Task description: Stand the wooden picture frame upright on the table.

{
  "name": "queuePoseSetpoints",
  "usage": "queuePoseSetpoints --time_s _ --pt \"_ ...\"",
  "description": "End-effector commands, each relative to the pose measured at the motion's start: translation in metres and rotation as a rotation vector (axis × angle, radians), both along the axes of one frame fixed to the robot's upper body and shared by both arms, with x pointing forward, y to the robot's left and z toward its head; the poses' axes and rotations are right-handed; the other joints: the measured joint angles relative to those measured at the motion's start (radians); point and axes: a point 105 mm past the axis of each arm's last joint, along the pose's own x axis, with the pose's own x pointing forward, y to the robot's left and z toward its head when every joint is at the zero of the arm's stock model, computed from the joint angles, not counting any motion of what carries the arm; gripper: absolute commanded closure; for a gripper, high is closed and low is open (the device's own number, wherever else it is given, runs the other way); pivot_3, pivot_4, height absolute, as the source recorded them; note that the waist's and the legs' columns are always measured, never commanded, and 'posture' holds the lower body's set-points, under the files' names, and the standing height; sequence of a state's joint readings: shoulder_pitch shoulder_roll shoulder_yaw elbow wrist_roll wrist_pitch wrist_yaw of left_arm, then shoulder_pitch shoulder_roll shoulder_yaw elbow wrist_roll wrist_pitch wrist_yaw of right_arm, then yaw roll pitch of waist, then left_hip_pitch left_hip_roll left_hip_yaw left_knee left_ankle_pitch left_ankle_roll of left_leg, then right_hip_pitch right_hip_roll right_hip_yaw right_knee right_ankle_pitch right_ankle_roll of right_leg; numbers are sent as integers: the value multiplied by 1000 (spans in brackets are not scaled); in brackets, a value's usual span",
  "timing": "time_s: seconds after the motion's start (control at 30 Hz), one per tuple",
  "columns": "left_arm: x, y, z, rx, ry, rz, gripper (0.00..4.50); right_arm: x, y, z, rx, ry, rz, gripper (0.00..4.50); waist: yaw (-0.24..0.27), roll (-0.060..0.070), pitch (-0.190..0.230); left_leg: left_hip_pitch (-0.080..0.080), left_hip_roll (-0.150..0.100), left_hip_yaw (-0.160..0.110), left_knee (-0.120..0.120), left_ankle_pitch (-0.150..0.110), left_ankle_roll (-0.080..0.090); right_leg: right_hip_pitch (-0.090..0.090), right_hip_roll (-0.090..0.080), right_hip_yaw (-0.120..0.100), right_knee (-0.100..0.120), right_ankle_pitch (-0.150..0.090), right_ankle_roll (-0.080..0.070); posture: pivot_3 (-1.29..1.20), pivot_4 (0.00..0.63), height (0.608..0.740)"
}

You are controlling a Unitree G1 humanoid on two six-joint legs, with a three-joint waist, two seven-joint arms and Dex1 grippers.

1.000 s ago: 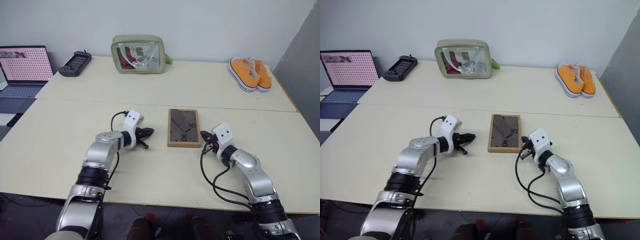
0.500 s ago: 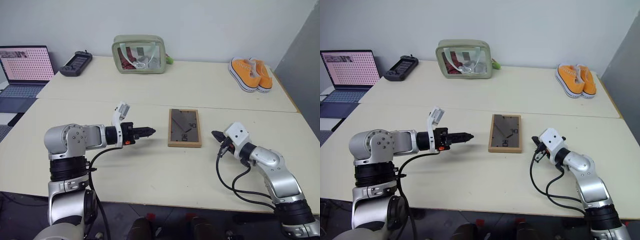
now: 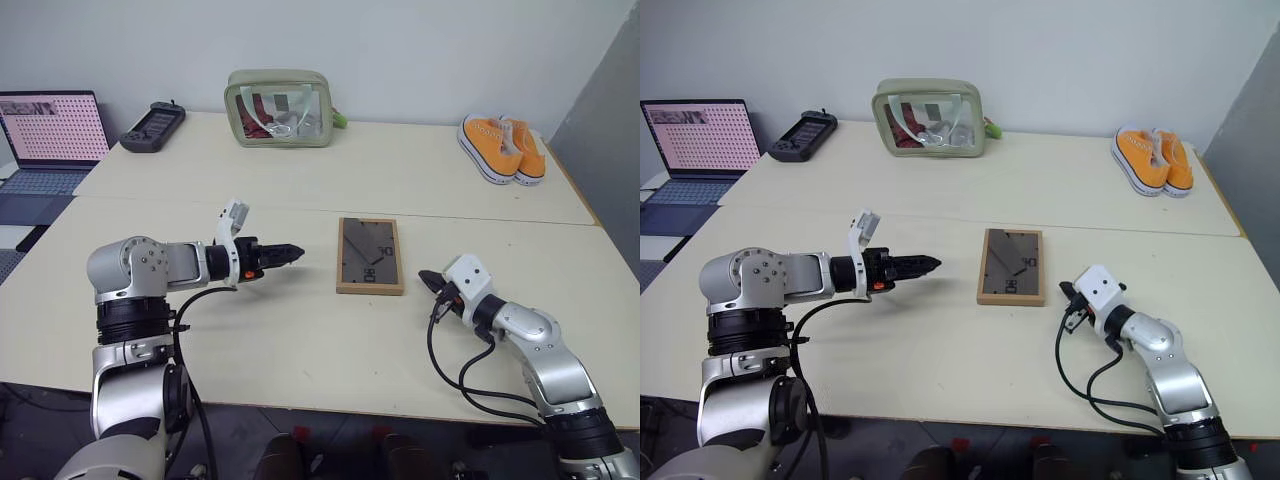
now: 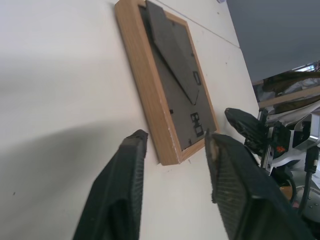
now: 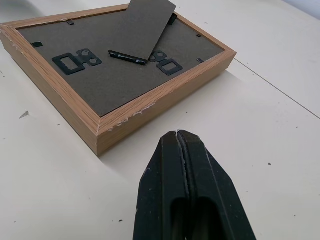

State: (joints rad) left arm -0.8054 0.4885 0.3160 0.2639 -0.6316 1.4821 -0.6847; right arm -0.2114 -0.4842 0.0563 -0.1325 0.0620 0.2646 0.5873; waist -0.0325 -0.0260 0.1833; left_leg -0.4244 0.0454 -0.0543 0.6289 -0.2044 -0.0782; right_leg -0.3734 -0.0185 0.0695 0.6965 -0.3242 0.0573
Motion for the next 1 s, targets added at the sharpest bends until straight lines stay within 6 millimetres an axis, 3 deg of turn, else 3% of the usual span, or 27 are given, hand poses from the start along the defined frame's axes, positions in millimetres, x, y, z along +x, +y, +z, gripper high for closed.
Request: queuePoseSetpoints --time_s 0.03,0.23,0.7,1.0 --pt "3 -3 15 -28 -47 -15 1486 -2 0 12 15 -48 0 4500 0 0 0 0 0 0 0 0 0 0 0 0 0 0 0 0 150 740" --pt "7 -10 2 -46 21 -24 202 -2 0 14 19 -51 -6 4500 0 0 0 0 0 0 0 0 0 0 0 0 0 0 0 0 150 740" --pt "33 -50 -41 -26 95 -90 202 2 -4 2 -14 -65 -54 4500 0 0 0 0 -1 0 0 0 0 0 0 0 0 0 0 0 150 740" --pt "35 -59 -44 -41 103 -124 202 22 12 -18 18 -65 -82 4500 0 0 0 0 -1 0 0 0 0 0 0 0 0 0 0 0 150 740"
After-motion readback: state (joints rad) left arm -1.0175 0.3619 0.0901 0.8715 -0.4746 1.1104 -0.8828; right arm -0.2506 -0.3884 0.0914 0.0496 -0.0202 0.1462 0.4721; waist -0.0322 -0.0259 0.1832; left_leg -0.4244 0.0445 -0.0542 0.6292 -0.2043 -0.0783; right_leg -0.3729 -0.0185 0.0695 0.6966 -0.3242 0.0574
